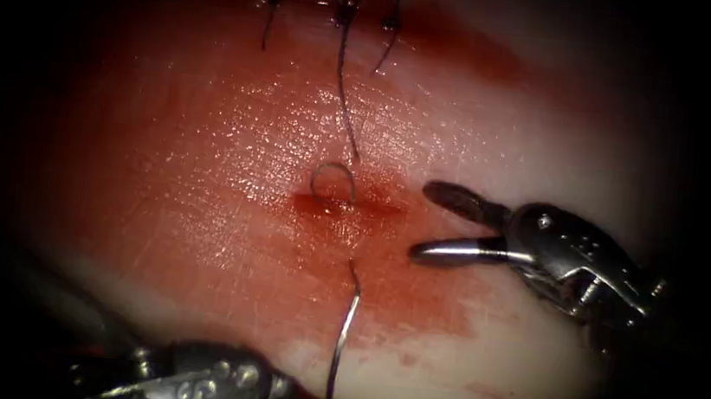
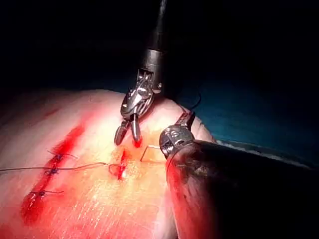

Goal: Wound Closure

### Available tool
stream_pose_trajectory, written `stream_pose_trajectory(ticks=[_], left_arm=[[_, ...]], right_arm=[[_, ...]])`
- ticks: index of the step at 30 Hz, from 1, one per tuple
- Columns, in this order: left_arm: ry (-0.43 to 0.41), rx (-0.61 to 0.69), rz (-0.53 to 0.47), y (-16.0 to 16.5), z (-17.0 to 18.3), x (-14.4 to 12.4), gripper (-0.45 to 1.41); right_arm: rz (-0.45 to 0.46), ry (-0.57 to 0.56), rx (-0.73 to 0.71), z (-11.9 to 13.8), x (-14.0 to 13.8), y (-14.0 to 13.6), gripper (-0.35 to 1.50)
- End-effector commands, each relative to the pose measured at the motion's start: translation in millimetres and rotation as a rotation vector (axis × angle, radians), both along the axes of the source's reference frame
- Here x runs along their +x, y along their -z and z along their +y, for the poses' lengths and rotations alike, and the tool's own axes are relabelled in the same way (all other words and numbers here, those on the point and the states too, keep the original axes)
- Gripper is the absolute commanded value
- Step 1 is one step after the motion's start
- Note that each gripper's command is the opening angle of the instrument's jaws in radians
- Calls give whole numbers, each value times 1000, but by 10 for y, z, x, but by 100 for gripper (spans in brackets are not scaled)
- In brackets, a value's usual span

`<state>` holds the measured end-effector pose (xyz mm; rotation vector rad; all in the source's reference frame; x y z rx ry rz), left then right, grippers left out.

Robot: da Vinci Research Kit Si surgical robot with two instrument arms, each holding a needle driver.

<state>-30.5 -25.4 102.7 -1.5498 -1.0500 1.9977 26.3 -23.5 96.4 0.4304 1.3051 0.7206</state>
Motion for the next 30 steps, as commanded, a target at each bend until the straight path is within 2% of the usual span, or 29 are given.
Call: stream_pose_trajectory(ticks=[1,2,3,4,5,12,19,28,29,30], left_arm=[[0,-34,-9,0,3,-3,-45],[5,-55,-11,3,6,-1,-45],[10,-83,-15,7,10,0,-45],[19,-116,-17,11,15,3,-45],[34,-167,-15,16,22,8,-45],[67,-251,-2,29,38,17,-45],[78,-302,-2,53,48,23,-45],[85,-360,-7,86,60,31,-45],[92,-372,-9,90,64,34,-45],[98,-375,-11,92,65,36,-45]], right_arm=[[9,11,7,-3,10,-4,89],[12,17,8,-4,11,-3,83],[21,30,17,-6,11,-1,67],[34,47,33,-8,12,1,26],[63,63,37,-11,13,7,-35],[52,65,-11,-9,28,10,-35],[-7,91,-28,-20,46,-19,-35],[-12,96,-47,-20,47,-22,-35],[-13,93,-47,-21,49,-21,-5],[-8,96,-45,-22,49,-18,41]])
